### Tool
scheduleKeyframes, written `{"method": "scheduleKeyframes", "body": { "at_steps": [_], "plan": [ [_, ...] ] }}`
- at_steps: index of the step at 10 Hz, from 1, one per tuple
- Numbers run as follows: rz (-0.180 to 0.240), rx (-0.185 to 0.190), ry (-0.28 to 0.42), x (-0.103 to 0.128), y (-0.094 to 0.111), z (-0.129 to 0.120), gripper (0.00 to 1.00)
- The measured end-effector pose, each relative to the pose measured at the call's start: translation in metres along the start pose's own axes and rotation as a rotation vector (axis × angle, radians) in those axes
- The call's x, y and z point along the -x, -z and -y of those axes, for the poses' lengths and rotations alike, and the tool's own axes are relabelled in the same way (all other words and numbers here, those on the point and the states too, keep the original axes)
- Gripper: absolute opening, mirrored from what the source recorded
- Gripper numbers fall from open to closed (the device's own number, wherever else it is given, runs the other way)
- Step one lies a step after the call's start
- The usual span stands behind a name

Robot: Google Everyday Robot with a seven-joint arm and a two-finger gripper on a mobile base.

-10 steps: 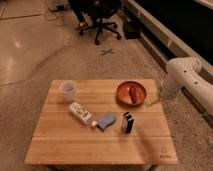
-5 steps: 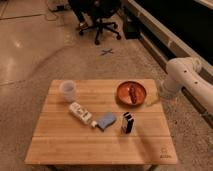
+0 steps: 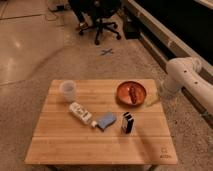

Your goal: Knock the eraser over

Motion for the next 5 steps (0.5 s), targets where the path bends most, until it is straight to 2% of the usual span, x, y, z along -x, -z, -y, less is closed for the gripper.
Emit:
{"method": "scheduleKeyframes", "body": {
  "at_steps": [5],
  "plan": [
    [-0.014,-0.018,0.051,0.008,-0.029,0.019,0.8]
  ]
}}
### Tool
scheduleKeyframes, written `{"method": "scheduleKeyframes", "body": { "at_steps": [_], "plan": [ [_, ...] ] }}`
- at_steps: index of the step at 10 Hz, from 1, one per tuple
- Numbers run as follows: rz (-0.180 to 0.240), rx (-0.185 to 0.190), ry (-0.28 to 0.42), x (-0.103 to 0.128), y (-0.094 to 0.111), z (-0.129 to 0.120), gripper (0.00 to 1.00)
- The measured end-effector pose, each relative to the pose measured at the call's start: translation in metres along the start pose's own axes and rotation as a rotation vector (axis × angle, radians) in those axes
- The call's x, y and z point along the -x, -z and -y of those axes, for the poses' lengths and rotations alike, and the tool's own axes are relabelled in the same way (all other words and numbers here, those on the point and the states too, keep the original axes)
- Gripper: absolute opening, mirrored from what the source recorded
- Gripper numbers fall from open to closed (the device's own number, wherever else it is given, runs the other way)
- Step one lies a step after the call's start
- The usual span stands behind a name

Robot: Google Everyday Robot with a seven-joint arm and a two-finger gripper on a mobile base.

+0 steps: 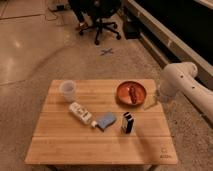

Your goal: Knock the eraser over

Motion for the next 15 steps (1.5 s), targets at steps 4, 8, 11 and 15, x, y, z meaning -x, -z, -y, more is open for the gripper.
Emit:
{"method": "scheduleKeyframes", "body": {
  "at_steps": [4,8,11,15],
  "plan": [
    [0.023,-0.028,0.043,0.017,-0.021,0.025,0.8],
    [0.027,-0.073,0.081,0.029,-0.029,0.059,0.8],
    [0.002,-0.102,0.088,0.029,-0.029,0.08,0.8],
    [0.01,-0.176,0.118,0.05,-0.028,0.111,0.8]
  ]
}}
